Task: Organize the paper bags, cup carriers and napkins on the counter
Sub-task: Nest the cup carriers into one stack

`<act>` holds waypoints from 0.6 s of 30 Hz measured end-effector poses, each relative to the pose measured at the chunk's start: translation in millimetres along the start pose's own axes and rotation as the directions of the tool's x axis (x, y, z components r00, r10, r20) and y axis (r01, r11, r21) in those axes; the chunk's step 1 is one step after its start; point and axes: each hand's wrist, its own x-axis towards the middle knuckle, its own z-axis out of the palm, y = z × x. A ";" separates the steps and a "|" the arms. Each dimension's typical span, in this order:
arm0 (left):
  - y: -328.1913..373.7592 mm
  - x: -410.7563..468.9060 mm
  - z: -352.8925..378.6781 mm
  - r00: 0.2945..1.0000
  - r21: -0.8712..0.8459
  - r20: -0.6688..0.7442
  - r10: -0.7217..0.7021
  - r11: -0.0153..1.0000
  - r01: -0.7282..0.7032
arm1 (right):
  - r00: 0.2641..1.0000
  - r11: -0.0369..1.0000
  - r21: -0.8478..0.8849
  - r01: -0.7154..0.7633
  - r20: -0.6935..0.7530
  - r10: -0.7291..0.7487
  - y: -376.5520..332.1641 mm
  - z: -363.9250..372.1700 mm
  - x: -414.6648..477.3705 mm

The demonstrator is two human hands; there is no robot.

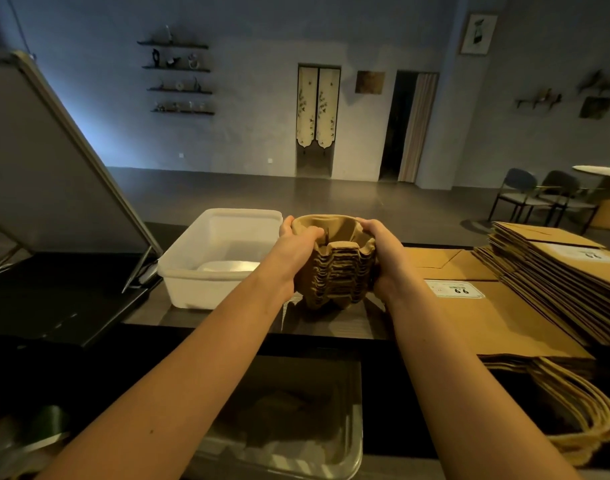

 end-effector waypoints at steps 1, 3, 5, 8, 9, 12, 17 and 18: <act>-0.4 -0.8 0.6 1.000 -0.003 0.005 -0.001 1.000 0.001 | 1.000 0.999 0.045 -0.006 0.007 0.006 -0.1 -0.5 -0.9; -0.4 -2.9 2.3 1.000 0.001 0.021 -0.001 1.000 0.001 | 1.000 0.997 0.076 0.011 -0.001 -0.011 -2.0 -3.2 -3.1; 0.0 -4.2 4.4 0.999 0.028 0.044 0.000 1.000 -0.001 | 0.999 0.997 0.069 0.030 -0.015 -0.029 -3.6 -7.2 -6.3; -0.1 -6.3 6.9 0.998 0.084 0.059 0.012 0.996 -0.017 | 0.999 0.999 0.043 0.021 -0.025 -0.020 -1.6 -11.6 -11.0; -0.2 -7.9 7.7 0.998 0.108 0.058 0.020 0.994 -0.027 | 0.999 1.000 0.023 0.020 -0.033 -0.020 -0.9 -11.9 -12.6; 1.2 -15.8 7.4 0.996 0.197 0.042 0.084 0.976 -0.091 | 0.998 0.999 0.009 0.046 -0.054 -0.045 -0.8 -9.2 -16.6; 11.1 -23.8 -11.1 0.964 0.373 -0.011 0.266 0.896 -0.243 | 0.992 0.993 0.063 0.103 -0.074 -0.099 0.7 -3.2 -18.3; 11.7 -22.6 -16.3 0.960 0.392 -0.030 0.278 0.887 -0.245 | 0.991 0.991 0.068 0.113 -0.080 -0.108 1.4 -1.7 -17.6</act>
